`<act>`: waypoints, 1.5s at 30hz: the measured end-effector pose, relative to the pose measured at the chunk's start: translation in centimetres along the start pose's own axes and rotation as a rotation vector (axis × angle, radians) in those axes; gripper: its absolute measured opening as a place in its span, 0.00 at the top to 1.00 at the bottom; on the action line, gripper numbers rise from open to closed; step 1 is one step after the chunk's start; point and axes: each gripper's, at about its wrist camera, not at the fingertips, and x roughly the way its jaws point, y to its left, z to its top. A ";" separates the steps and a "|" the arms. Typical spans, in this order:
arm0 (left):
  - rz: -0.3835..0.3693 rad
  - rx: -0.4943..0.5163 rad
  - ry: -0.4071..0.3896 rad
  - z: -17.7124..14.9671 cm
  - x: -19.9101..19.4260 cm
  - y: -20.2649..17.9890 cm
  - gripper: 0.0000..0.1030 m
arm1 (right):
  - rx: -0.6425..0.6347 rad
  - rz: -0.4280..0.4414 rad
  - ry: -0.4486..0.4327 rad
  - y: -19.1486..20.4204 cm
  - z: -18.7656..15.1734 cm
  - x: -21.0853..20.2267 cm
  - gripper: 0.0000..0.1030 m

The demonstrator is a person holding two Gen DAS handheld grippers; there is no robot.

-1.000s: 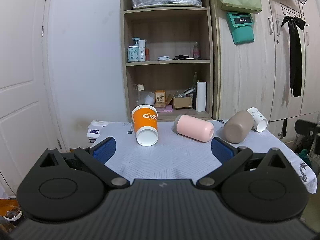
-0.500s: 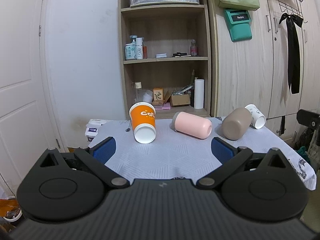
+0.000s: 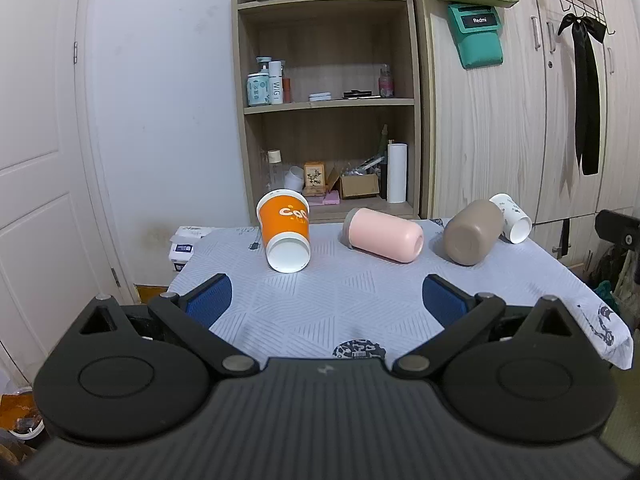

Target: Flip cup upright

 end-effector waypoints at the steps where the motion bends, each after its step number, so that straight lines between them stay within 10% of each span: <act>1: 0.001 0.001 0.001 0.1 0.0 0.0 0.00 | -0.004 -0.001 0.001 0.0 0.0 0.0 0.00; 35: 0.032 0.015 0.058 0.6 0.6 -0.6 0.00 | -0.002 0.017 0.041 -0.5 -0.3 0.8 0.00; 45: -0.080 -0.043 0.134 3.5 4.0 -3.8 0.00 | 0.054 0.101 0.098 -5.1 1.0 3.6 0.00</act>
